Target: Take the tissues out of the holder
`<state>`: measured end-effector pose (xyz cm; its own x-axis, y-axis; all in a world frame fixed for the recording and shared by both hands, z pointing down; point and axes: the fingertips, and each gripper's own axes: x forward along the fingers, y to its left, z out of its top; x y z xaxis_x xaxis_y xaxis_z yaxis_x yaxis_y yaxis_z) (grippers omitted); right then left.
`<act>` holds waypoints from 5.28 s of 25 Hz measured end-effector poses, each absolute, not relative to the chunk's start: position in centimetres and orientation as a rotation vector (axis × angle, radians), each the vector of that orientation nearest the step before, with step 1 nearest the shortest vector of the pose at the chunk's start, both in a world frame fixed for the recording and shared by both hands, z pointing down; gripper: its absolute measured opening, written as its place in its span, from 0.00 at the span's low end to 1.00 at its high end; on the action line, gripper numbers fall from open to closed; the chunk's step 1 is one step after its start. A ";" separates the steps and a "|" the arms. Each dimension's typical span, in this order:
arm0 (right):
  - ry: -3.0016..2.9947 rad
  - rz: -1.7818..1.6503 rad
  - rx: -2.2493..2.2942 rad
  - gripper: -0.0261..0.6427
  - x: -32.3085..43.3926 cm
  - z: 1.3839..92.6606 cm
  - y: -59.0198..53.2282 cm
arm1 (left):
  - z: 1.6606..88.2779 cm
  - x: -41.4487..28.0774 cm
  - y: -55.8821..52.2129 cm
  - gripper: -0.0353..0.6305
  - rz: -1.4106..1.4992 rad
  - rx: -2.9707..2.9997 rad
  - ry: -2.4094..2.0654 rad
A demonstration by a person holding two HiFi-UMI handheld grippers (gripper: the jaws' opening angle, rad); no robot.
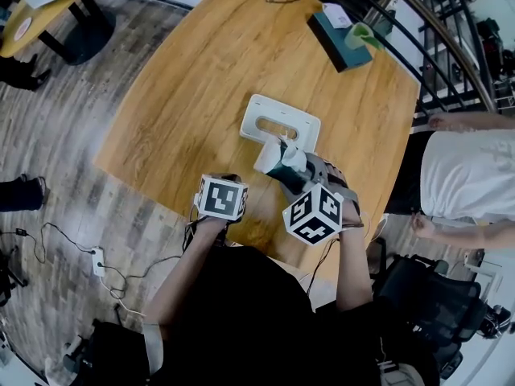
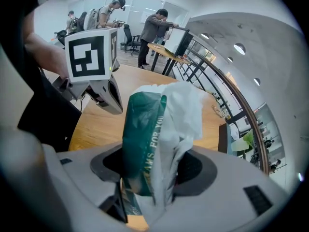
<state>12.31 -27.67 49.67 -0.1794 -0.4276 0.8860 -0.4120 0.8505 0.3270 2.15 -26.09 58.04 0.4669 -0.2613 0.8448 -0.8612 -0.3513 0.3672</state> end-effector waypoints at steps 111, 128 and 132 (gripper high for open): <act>-1.965 0.680 1.286 0.08 13.9 52.7 -5.2 | 58.4 7.6 -6.0 0.06 0.981 1.980 -0.840; -1.704 1.138 1.347 0.06 16.5 57.1 -0.8 | 58.9 9.4 -3.1 0.06 1.011 2.001 -0.851; -1.698 1.128 1.346 0.06 16.6 57.6 -0.5 | 59.0 9.6 -2.7 0.06 1.019 2.007 -0.848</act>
